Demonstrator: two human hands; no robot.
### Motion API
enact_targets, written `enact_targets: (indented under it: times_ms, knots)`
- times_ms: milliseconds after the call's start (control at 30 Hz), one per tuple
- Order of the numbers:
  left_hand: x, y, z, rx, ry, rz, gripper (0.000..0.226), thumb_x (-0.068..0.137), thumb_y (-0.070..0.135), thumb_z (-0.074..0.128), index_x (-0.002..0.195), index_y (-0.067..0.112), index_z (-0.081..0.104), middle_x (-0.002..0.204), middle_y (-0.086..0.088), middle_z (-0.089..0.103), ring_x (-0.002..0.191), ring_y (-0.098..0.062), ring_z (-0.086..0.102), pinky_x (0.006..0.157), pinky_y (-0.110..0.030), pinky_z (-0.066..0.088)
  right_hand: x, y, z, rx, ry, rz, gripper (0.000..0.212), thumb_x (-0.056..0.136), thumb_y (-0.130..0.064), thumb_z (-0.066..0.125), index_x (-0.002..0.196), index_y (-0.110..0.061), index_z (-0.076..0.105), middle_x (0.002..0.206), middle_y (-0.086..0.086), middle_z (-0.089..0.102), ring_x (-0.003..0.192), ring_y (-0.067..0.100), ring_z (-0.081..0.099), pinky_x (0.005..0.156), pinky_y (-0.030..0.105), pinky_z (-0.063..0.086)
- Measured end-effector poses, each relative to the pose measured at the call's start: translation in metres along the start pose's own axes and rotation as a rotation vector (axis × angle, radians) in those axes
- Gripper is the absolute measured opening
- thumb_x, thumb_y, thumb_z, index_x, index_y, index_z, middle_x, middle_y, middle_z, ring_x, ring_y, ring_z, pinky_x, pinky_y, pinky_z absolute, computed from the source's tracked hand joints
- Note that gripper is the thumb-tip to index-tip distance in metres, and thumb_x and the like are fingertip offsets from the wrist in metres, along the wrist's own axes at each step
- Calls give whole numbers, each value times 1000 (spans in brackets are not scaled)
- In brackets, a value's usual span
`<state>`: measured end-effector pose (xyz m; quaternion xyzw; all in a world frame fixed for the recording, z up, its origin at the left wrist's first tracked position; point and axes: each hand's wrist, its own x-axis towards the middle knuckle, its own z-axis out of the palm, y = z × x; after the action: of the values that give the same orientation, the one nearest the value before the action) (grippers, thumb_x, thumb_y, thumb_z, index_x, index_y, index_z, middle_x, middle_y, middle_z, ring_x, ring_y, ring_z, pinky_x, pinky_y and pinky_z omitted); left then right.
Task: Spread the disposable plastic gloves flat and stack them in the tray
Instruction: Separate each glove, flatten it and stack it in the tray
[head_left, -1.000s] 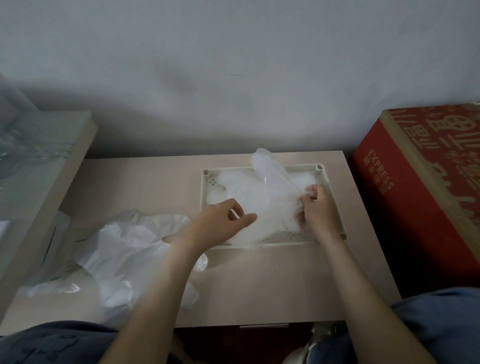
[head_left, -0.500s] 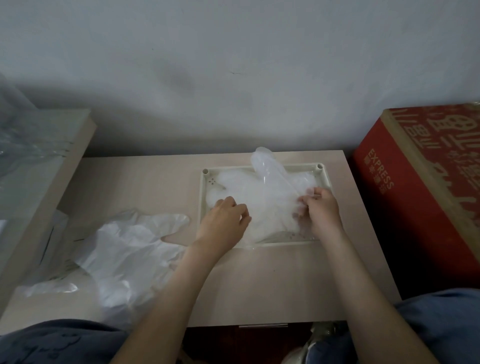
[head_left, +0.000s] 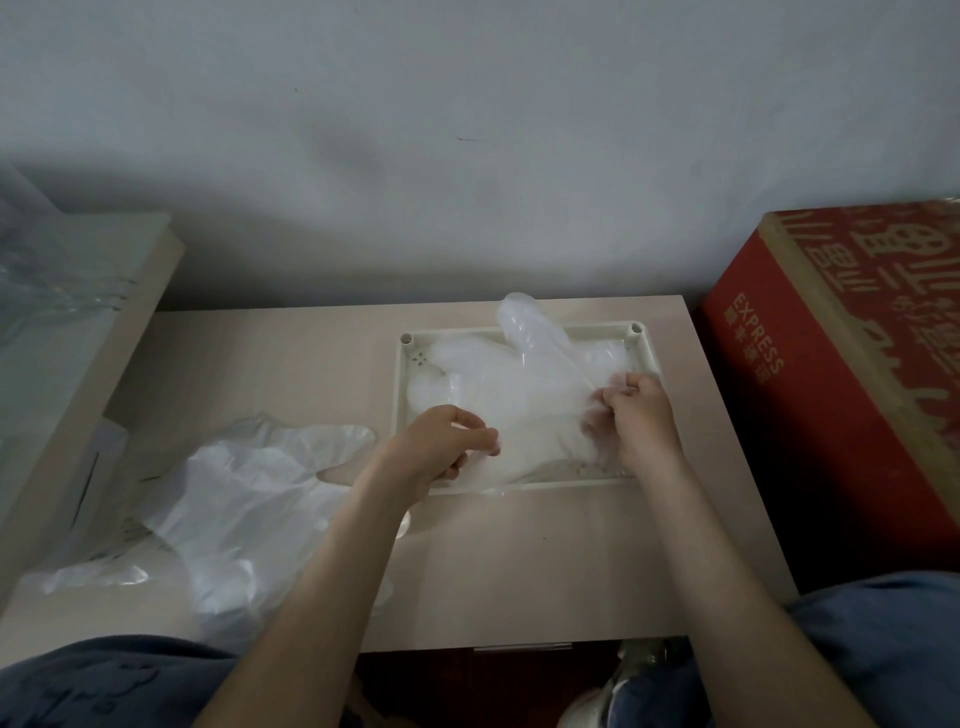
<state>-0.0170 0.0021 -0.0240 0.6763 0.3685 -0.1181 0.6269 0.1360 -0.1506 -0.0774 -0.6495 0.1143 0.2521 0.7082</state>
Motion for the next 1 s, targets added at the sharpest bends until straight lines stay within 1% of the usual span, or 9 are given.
enact_targets:
  times_ms: [100,233,300,433,533,700,767,900,1000]
  knots:
    - [0,-1,-2,7,17,-21,15,84,11,66,97,9,61,73,1,65,51,-9,36,42,-15,31,-1,0,0,-28,12,-21,28,90,10,36,80,-15,44,68,9,46,35,11,41,46,25,40]
    - [-1,-1,-10,72,6,-44,17,84,17,70,98,10,63,71,3,66,53,-9,38,43,-15,33,-8,-3,1,-113,38,-106,15,92,6,43,101,-3,51,72,12,51,41,9,47,39,18,43]
    - [-3,0,-13,105,-32,-49,15,85,19,70,96,10,65,71,3,65,52,-8,38,45,-16,32,-9,-2,1,-139,48,-138,15,92,5,44,100,-6,52,74,10,53,38,5,49,38,16,42]
    - [-11,6,-18,189,-78,-70,17,88,20,67,99,8,69,45,9,48,35,-2,32,34,-11,26,-5,1,-1,-180,66,-159,20,92,1,46,85,-16,52,77,9,57,40,6,52,38,18,43]
    - [-14,8,-21,228,-111,-68,17,86,24,69,96,11,74,52,5,38,40,-5,29,35,-12,25,-3,2,-2,-168,44,-137,19,93,-1,46,84,-17,51,74,8,57,42,8,51,39,20,43]
    - [-13,9,-18,159,-138,-73,12,90,18,64,92,9,71,42,15,48,41,-3,33,35,-10,27,-1,3,-1,-203,38,-145,12,96,-3,44,93,-11,52,70,4,57,39,4,53,36,16,40]
    - [-12,9,-18,118,-167,-82,10,90,15,62,90,7,68,48,15,59,36,-1,35,35,-10,28,-1,3,-2,-223,32,-145,12,95,-2,44,99,-9,52,73,6,57,39,3,53,35,14,38]
    - [-6,5,-19,58,-190,-84,12,90,13,63,78,10,63,92,-3,74,39,-1,34,37,-12,29,-3,1,-2,-203,24,-141,15,94,2,42,103,-5,52,74,6,56,37,1,51,35,11,38]
    - [0,1,-19,41,-170,-71,14,87,12,67,75,12,59,83,-1,74,41,-2,34,37,-13,29,-2,1,-2,-182,24,-145,10,96,-1,44,101,-6,51,72,7,56,37,4,53,36,15,41]
